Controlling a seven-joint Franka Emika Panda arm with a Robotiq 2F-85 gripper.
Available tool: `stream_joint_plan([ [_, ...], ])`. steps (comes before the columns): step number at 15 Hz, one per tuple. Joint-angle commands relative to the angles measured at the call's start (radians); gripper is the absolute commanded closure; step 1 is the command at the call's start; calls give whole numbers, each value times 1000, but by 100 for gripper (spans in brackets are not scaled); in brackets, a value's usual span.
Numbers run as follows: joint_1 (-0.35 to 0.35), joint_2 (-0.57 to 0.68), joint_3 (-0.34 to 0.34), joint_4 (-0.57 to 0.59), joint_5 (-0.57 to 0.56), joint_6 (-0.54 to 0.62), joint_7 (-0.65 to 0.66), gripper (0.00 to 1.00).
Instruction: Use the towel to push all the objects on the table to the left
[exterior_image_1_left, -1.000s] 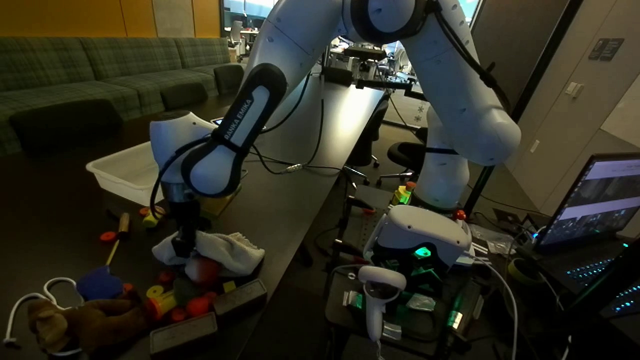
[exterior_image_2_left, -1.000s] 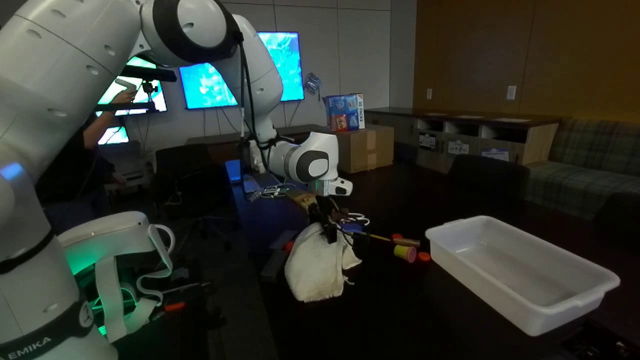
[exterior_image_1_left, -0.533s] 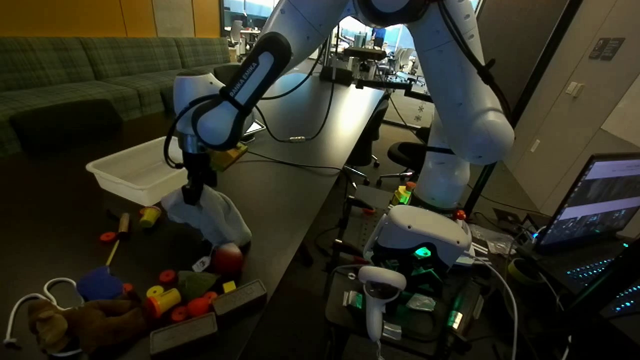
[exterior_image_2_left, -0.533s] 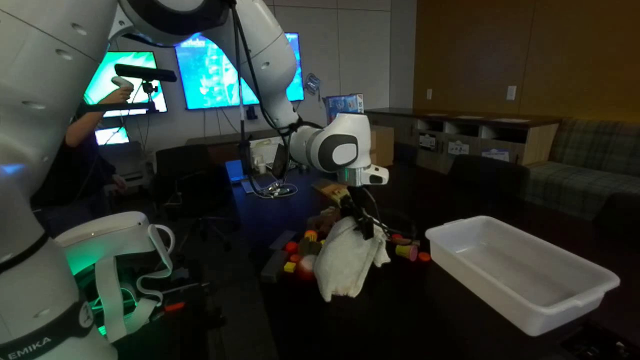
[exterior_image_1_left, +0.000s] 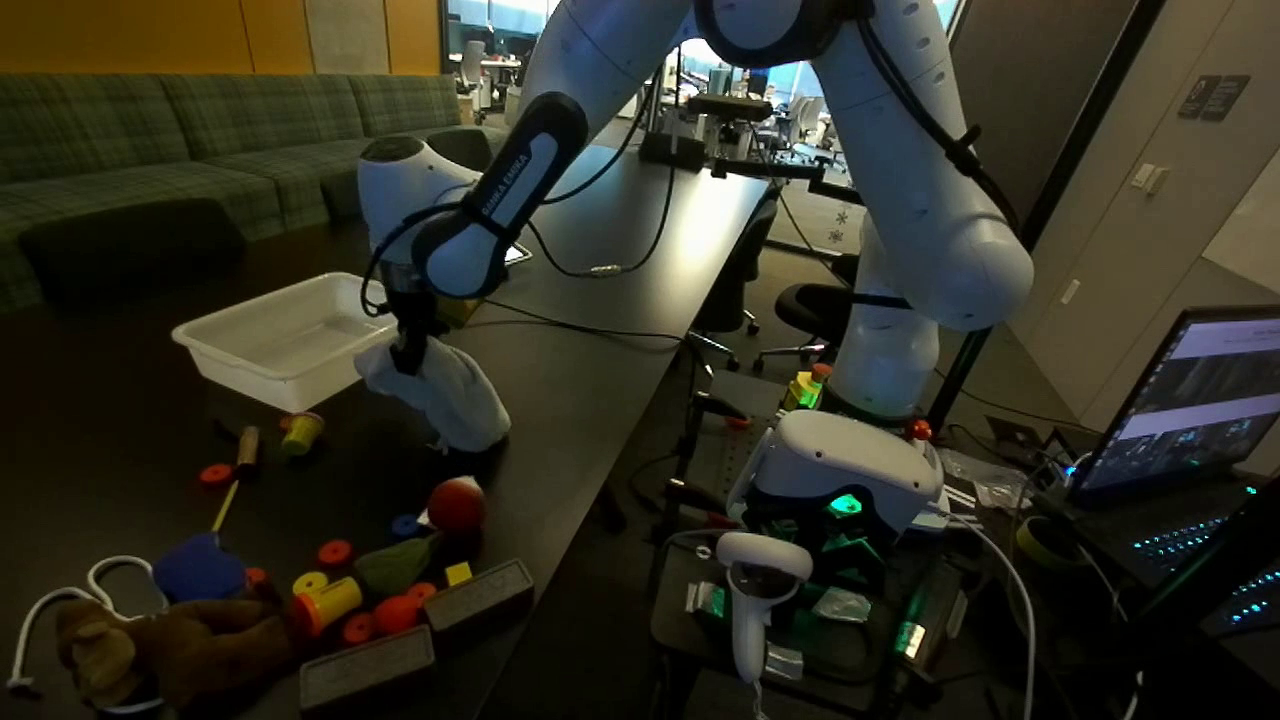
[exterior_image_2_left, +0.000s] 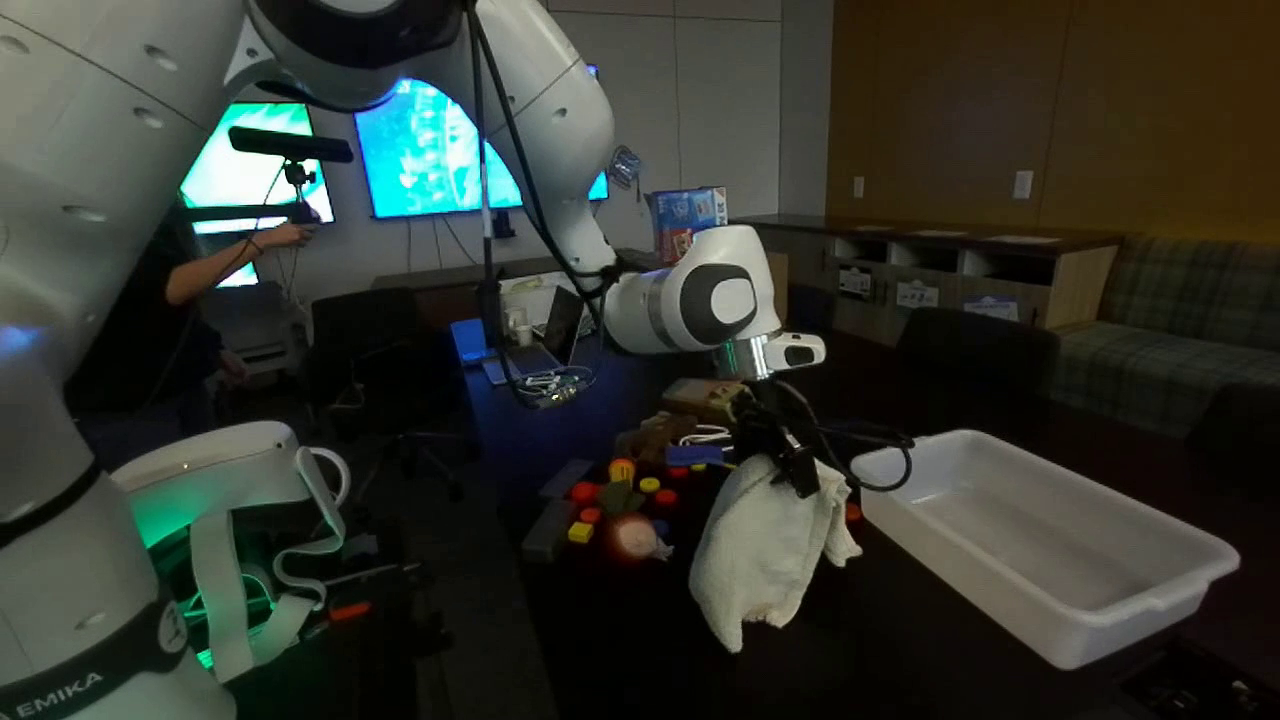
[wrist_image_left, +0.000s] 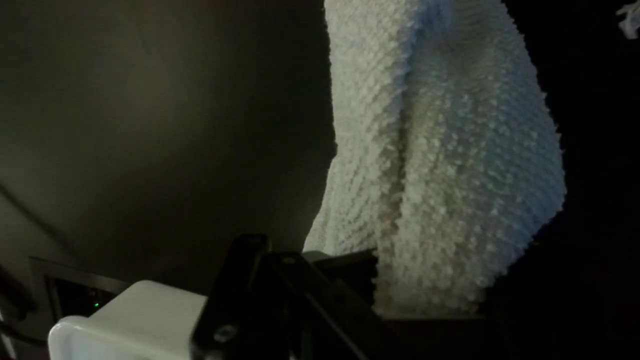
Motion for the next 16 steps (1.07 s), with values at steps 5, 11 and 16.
stream_joint_plan([
  [5, 188, 313, -118, 347, -139, -87, 252, 99],
  [11, 212, 524, -139, 648, -113, -261, 324, 99],
  [16, 166, 637, -126, 886, -97, -412, 346, 99],
])
